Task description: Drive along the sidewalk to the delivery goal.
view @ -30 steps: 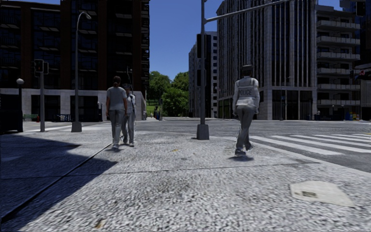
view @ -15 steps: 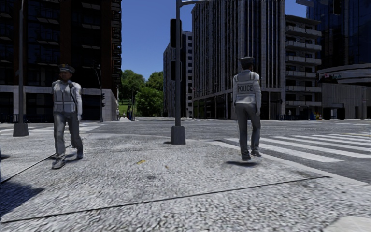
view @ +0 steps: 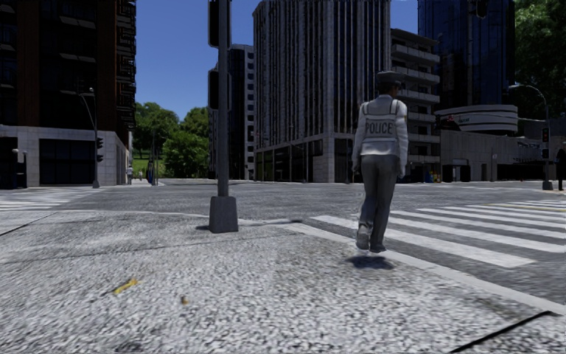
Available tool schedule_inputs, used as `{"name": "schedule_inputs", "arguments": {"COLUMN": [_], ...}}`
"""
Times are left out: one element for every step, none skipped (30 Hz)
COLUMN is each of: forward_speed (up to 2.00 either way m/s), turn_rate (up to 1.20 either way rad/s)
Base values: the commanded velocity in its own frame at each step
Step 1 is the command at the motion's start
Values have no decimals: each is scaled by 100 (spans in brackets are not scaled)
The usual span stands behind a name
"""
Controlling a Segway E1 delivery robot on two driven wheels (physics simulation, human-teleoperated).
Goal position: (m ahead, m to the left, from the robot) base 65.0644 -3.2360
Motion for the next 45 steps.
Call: {"name": "schedule_inputs", "arguments": {"forward_speed": [200,200,200,200,200,200,200,200,200,200,200,200,200,200,200,200,200,200,200,200,200,200,200,200,200,200,200,181,145,132,126,126,119,116,113,112,112,112,112,112,112,112,112,112,112], "turn_rate": [-40,-40,-40,-40,-40,-40,-40,-40,-40,-40,-40,-40,-41,-41,-41,-41,-41,-41,-40,-32,-29,-29,-28,-28,-28,-28,-28,-43,-52,-55,-54,-54,-53,-53,-53,-53,-53,-53,-53,-53,-51,-51,-45,-43,-42]}}
